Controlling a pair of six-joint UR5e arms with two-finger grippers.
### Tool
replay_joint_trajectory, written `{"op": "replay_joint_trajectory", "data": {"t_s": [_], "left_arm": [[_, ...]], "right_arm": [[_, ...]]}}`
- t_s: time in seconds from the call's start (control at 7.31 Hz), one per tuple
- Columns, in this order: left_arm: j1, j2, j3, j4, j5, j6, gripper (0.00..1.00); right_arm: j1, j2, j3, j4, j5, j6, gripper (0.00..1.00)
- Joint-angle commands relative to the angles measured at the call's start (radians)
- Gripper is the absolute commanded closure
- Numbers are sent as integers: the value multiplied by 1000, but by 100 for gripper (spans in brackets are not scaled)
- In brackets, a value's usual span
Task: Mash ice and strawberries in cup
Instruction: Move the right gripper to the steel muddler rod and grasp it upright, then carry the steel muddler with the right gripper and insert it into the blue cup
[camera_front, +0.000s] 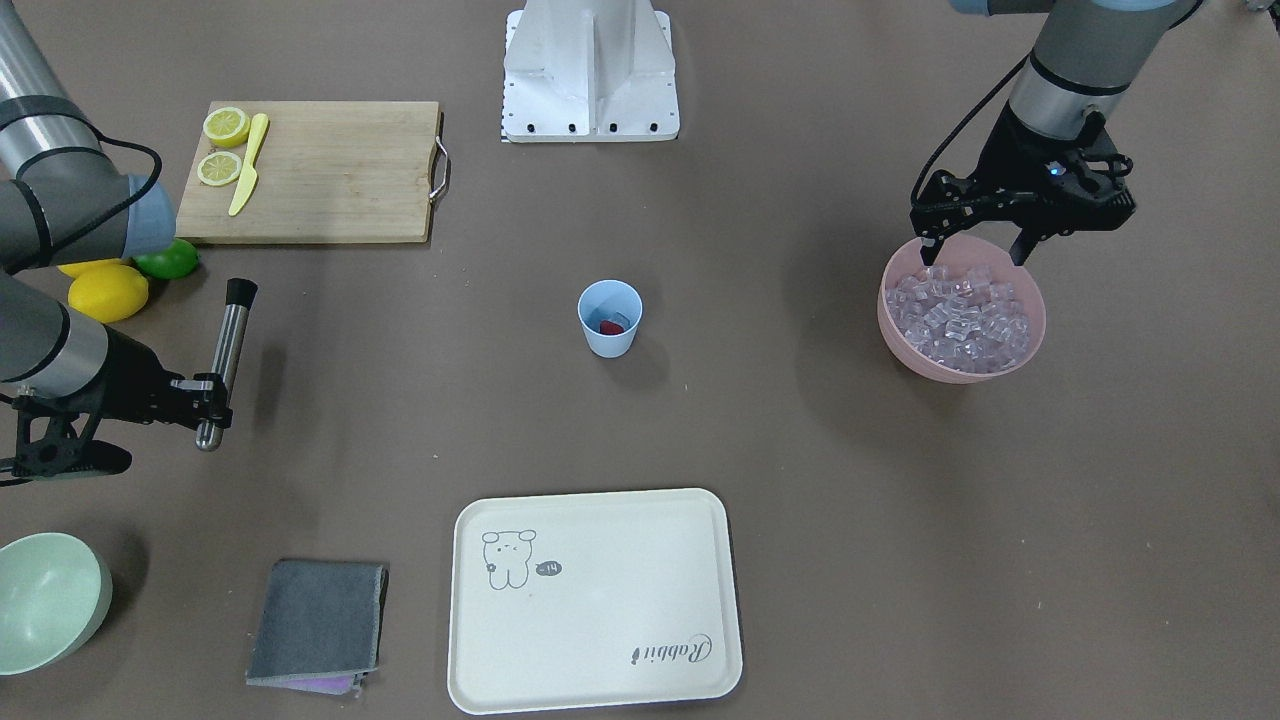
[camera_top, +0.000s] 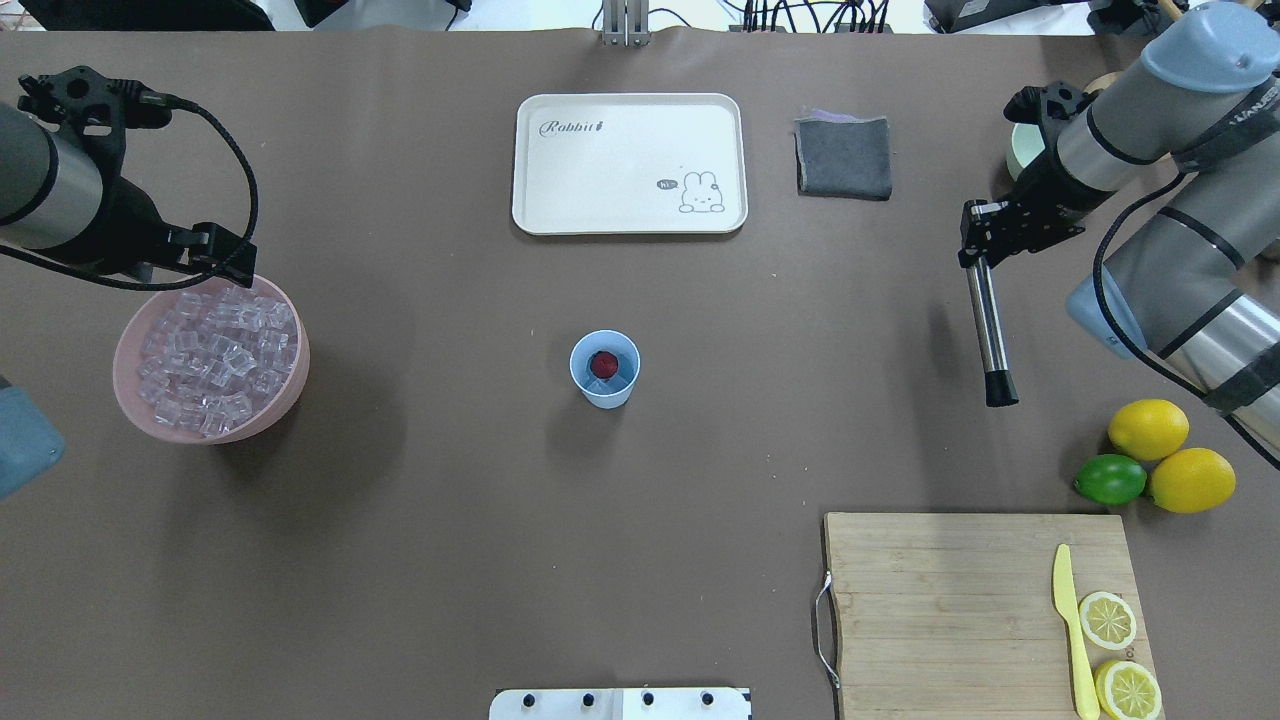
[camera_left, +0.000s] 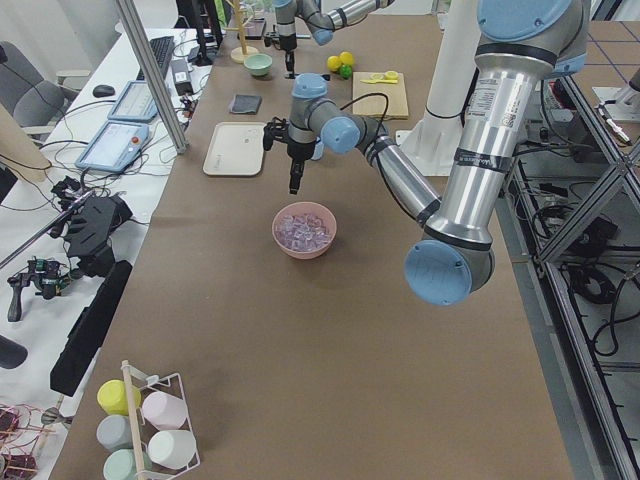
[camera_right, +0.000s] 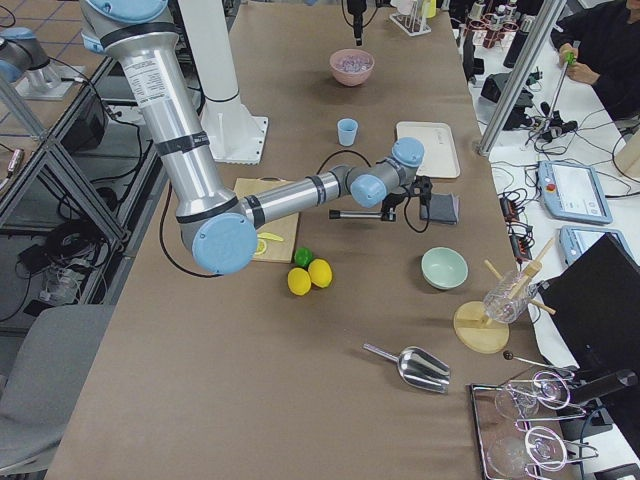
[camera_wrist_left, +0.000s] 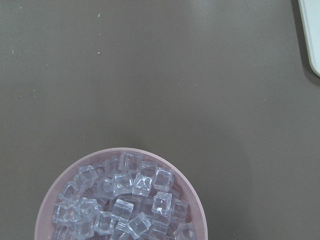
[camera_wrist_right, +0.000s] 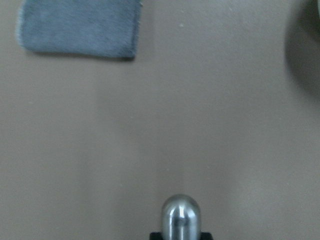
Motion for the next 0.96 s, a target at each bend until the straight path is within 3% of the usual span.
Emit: {"op": "replay_joint_trajectory", "data": {"t_s": [0.0,0.14,0.41,0.68,0.82], "left_arm": [[-3,0,4,-2,-1,10,2],[-24,19,1,-2,-1,13,2],[-105,98,8,-9,-5,50,2],[-270,181,5,-9,-58,194,2],[-285,210,5,-8,-98,211,2]], "right_arm": [[-39,20,197,2,-98,31,100],[-73,73,232,5,-144,110,100],[-237,147,292,8,-418,220,100],[-297,202,337,8,-537,229,100],[-381,221,357,10,-694,229,100]]}}
